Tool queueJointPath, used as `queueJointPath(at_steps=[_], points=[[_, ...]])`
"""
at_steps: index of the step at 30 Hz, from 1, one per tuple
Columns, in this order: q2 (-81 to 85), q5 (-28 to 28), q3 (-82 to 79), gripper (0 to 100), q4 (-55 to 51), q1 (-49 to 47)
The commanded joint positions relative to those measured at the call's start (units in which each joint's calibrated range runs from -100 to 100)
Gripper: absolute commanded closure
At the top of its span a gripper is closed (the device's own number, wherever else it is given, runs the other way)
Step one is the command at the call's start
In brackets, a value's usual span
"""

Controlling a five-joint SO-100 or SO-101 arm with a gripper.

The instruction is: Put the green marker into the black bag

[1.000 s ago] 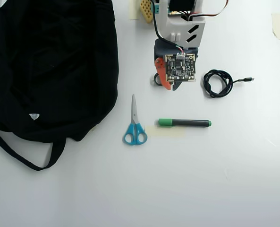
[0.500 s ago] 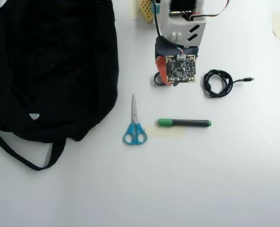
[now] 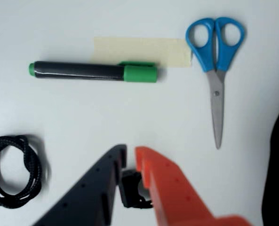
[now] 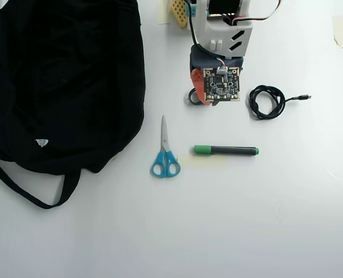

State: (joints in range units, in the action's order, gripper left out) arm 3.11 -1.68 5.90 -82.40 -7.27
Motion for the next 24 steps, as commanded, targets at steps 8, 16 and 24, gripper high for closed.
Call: queueJointPath(at_steps=[8, 16, 24], points=[[0.6, -0.1, 1.5, 97, 0.4, -1.3], [0.6, 0.3, 1.5, 97, 0.4, -1.3], [0.6, 0.0, 1.6, 97, 0.6, -1.3]])
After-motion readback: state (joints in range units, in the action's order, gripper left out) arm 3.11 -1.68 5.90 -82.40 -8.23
